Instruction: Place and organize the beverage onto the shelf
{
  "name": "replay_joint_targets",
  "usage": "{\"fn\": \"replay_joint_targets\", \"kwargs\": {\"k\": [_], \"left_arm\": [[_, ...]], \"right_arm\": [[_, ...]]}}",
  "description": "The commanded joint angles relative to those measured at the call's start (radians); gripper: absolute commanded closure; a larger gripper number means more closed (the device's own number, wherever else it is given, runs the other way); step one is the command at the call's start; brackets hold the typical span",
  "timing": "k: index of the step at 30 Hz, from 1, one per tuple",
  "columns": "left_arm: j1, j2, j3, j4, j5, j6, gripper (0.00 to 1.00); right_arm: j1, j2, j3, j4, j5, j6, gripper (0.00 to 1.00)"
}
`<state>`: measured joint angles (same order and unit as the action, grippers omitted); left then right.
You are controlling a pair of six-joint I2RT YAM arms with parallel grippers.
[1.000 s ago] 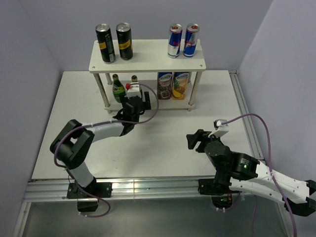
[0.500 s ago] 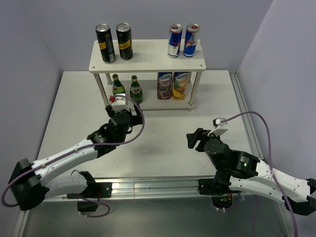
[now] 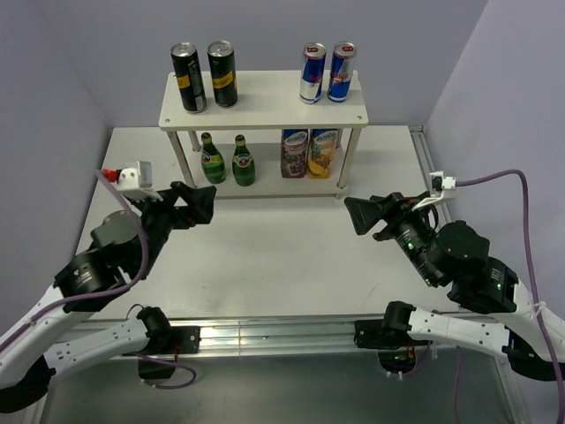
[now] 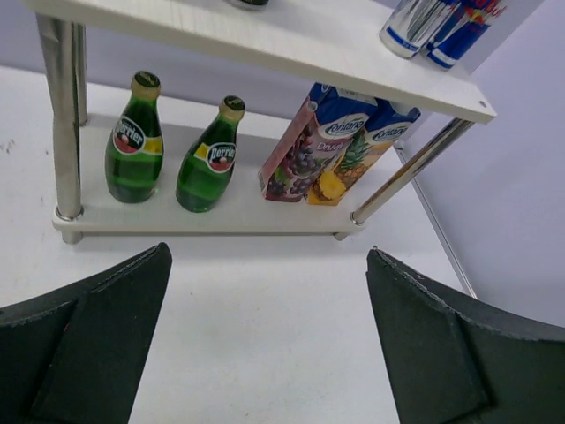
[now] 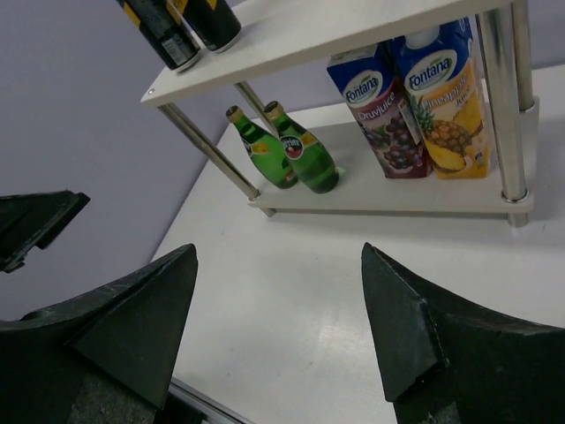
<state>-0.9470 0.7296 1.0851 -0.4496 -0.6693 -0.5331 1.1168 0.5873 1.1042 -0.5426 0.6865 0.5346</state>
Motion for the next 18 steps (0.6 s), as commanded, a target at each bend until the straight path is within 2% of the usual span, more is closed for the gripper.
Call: {"fn": "replay_joint_targets", "kwargs": {"k": [1, 18], "left_arm": [[-0.003, -0.044, 0.006, -0.046, 0.04, 0.087, 0.01], [-0.003, -0.111, -0.037, -0.015, 0.0, 0.137, 0.01]], "right_arm": [[0.006, 0.029, 0.043, 0.021, -0.036, -0.102, 0.18], [0.005, 0.037, 0.059, 0.07, 0.005, -0.186, 0.15]]}}
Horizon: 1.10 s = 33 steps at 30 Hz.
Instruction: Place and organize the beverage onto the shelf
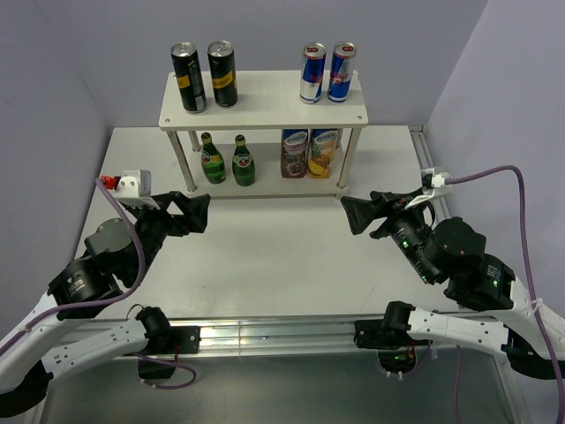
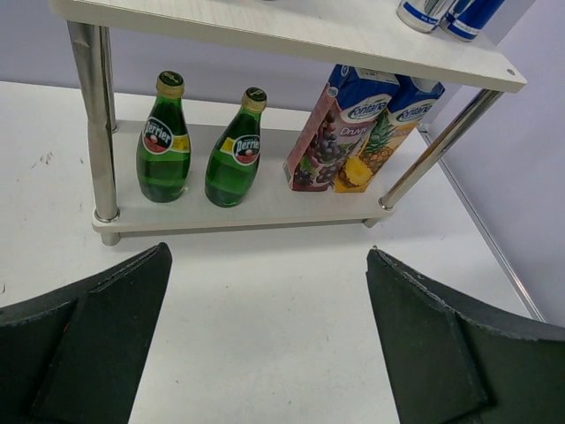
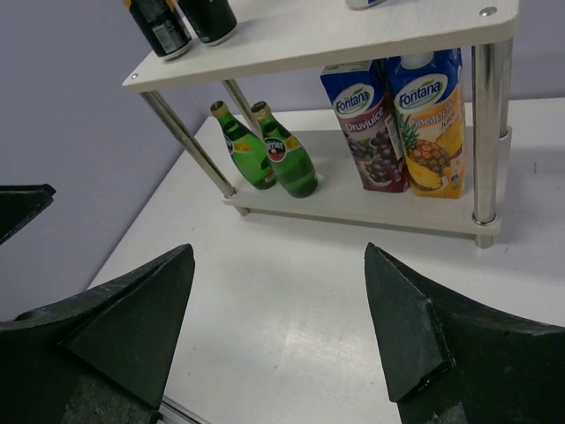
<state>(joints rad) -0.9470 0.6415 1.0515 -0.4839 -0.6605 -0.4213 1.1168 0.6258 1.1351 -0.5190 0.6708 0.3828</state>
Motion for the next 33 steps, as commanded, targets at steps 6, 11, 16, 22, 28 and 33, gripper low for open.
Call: {"fn": "replay_joint_targets", "kwargs": {"k": [6, 11, 16, 22, 28, 33], "left_arm": [[-0.003, -0.032, -0.011, 0.021, -0.011, 0.029, 0.01], [-0.003, -0.032, -0.011, 0.021, -0.016, 0.029, 0.01], [-0.003, -0.037, -0.013, 0.028, -0.027, 0.033, 0.01], [-0.003, -0.04, -0.016, 0.028, -0.031, 0.033, 0.01], [-0.003, -0.04, -0.018, 0.03, -0.036, 0.033, 0.01], [-0.003, -0.04, -0.018, 0.025, -0.039, 0.032, 0.01]], "right_arm": [[0.006, 0.011, 0.02, 0.057, 0.033, -0.045, 0.15], [0.006, 0.014, 0.017, 0.074, 0.033, -0.056, 0.15], [0.006, 0.011, 0.009, 0.091, 0.039, -0.07, 0.15], [0.006, 0.011, -0.001, 0.109, 0.044, -0.081, 0.15], [0.006, 0.005, -0.006, 0.122, 0.053, -0.09, 0.14], [0.005, 0.011, -0.005, 0.134, 0.087, -0.091, 0.15]]}}
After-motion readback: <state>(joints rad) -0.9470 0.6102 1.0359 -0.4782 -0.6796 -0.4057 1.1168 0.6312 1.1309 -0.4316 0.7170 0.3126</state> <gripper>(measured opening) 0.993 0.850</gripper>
